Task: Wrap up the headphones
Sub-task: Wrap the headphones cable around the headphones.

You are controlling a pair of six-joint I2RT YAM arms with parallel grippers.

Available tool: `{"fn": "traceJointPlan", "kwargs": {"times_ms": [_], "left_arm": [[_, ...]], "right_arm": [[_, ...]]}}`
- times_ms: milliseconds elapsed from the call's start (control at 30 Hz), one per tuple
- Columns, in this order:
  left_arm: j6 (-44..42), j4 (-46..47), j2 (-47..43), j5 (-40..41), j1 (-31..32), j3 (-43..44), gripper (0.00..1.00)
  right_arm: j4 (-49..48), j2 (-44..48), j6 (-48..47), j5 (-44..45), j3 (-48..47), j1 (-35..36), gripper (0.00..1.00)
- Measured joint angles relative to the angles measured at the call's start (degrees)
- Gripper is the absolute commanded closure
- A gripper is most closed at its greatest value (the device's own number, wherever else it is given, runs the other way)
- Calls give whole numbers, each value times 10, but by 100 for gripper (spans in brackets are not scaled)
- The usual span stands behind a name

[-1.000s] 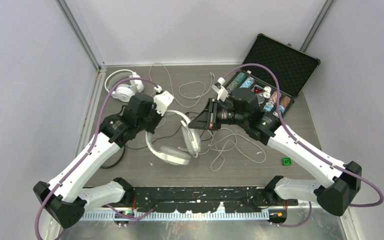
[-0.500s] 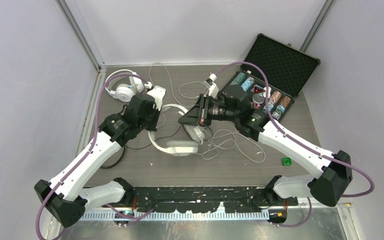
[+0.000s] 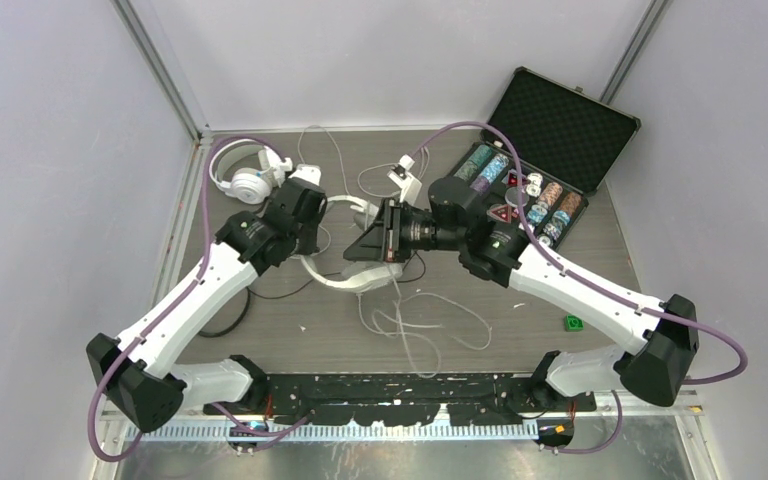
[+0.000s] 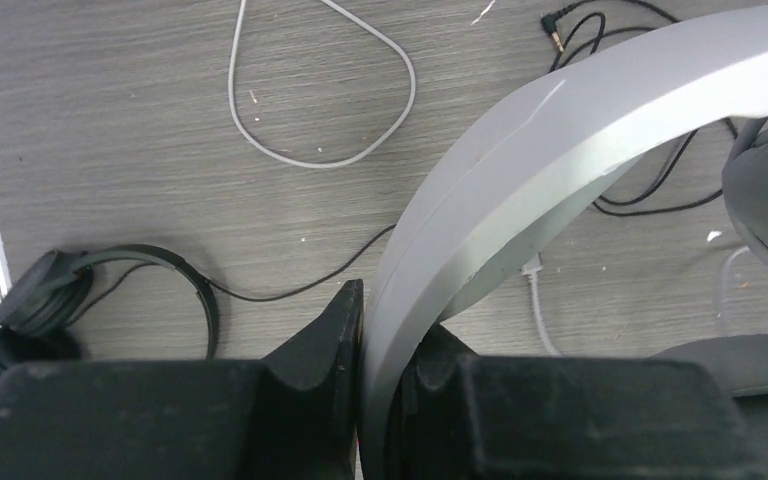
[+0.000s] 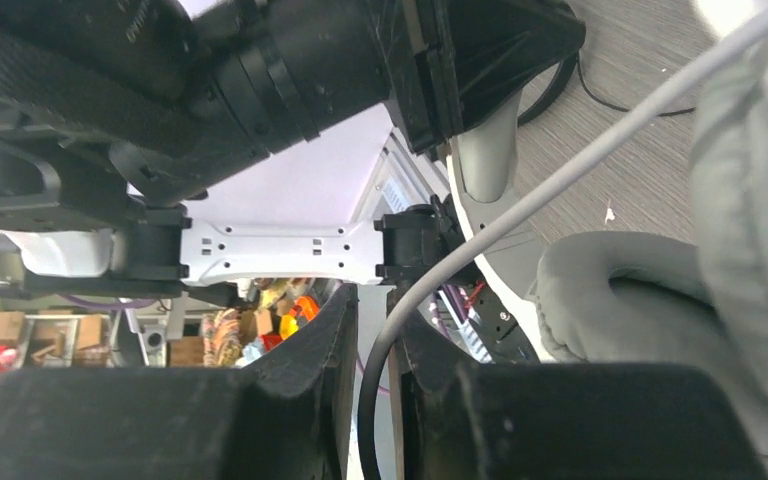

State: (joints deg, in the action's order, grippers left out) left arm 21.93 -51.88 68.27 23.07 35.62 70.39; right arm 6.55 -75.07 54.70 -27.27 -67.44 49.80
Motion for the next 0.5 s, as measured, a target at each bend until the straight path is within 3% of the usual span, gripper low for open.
{"fn": "traceJointPlan", "kwargs": {"times_ms": [500], "left_arm": [[166, 2, -15, 24, -1, 18, 100]], "right_arm": [[61, 36, -122, 116, 0, 67, 72]]}}
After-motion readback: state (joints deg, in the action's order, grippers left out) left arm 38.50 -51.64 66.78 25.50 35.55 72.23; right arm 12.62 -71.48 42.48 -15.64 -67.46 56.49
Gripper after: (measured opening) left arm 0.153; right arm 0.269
